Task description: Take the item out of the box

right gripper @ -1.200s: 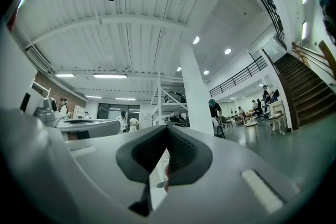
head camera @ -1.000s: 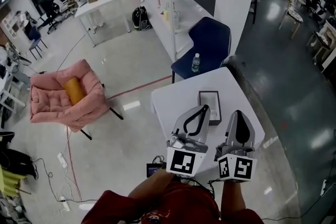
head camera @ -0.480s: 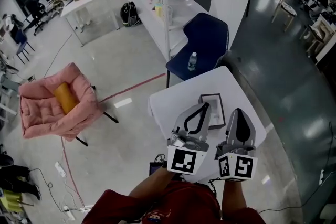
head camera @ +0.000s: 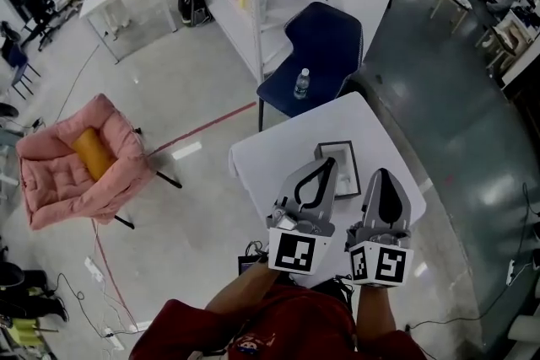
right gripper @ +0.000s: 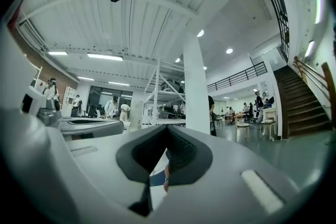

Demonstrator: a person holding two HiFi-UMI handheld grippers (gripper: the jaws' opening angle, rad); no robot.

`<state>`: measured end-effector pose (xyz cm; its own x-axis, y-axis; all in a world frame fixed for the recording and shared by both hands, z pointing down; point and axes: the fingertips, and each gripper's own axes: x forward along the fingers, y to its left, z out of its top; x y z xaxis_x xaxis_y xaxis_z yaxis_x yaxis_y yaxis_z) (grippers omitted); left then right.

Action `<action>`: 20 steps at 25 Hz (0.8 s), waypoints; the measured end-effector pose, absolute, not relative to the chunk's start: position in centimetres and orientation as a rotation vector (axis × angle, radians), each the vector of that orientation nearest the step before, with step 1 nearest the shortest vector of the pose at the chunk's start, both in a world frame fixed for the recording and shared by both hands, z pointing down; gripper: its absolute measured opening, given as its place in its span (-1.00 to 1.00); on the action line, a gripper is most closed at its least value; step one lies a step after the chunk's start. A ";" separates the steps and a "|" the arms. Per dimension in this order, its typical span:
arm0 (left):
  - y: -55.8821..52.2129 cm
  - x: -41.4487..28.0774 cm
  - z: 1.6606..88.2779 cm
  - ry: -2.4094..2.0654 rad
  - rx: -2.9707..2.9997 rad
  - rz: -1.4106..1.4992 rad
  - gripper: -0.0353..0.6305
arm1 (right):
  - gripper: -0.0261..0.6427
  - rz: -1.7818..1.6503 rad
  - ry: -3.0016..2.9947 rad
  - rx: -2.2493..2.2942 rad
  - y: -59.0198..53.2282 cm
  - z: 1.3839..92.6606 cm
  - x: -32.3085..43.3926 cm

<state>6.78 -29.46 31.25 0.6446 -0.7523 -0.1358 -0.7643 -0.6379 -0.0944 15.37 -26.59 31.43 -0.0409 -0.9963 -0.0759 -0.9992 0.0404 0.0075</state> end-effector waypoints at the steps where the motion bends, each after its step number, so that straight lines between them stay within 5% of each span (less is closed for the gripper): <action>1: -29.8 6.9 31.5 1.269 -2.713 0.118 -0.89 | -0.92 0.083 2.237 -2.134 -26.9 31.7 15.5; 20: -33.1 9.4 35.2 1.465 -2.627 -0.016 -0.89 | -0.92 -0.105 2.419 -1.960 -33.1 37.3 19.0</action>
<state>9.42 -33.07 35.22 0.5278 -0.8476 -0.0554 -0.8461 -0.5189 -0.1216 19.04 -33.11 37.30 -0.2077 -0.9780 0.0219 -0.9762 0.2057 -0.0690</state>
